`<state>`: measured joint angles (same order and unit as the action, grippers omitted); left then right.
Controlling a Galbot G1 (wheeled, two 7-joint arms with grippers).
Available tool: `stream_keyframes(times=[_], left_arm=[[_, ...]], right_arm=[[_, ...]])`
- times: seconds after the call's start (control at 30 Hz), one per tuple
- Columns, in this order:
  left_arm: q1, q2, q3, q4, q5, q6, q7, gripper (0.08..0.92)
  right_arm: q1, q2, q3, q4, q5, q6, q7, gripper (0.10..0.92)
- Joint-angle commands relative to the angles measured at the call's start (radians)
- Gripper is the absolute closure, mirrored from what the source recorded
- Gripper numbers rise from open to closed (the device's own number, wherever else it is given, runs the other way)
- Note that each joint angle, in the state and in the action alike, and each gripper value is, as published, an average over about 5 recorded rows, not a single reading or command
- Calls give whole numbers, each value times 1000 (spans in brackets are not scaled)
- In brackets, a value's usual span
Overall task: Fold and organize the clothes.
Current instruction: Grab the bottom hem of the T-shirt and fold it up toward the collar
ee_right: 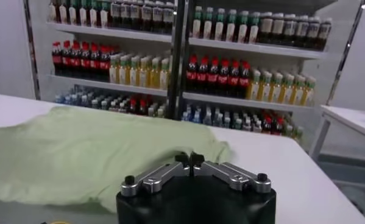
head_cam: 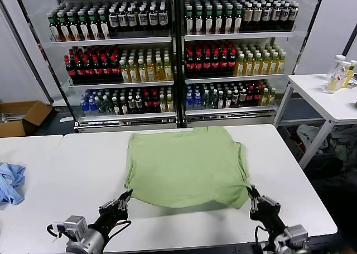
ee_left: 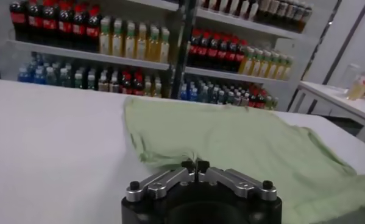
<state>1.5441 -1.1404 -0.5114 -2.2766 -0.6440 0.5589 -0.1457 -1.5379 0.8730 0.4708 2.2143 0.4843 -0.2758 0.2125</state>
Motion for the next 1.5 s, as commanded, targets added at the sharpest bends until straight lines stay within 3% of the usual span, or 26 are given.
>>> stream_keyframes(times=[0.03, 0.4, 1.07, 1.17, 1.3, 1.5], left_arm=[[-127, 90, 9, 101, -50, -7, 7, 914], [-297, 110, 94, 273, -41, -14, 7, 914], [-443, 102, 199, 468, 30, -39, -7, 914], [-457, 102, 210, 484, 42, -39, -8, 914], [-458, 97, 214, 487, 50, -29, -14, 899], [-414, 90, 190, 437, 59, -23, -28, 738]], right_arm=[[223, -86, -53, -138, 76, -2, -1, 915], [397, -106, -174, -291, 80, -11, -18, 915], [647, -28, -379, -453, -28, -25, -54, 915], [639, -19, -386, -449, -54, -36, -67, 891], [602, -9, -369, -426, -67, -30, -75, 780], [486, -9, -281, -359, -66, -23, -66, 598]])
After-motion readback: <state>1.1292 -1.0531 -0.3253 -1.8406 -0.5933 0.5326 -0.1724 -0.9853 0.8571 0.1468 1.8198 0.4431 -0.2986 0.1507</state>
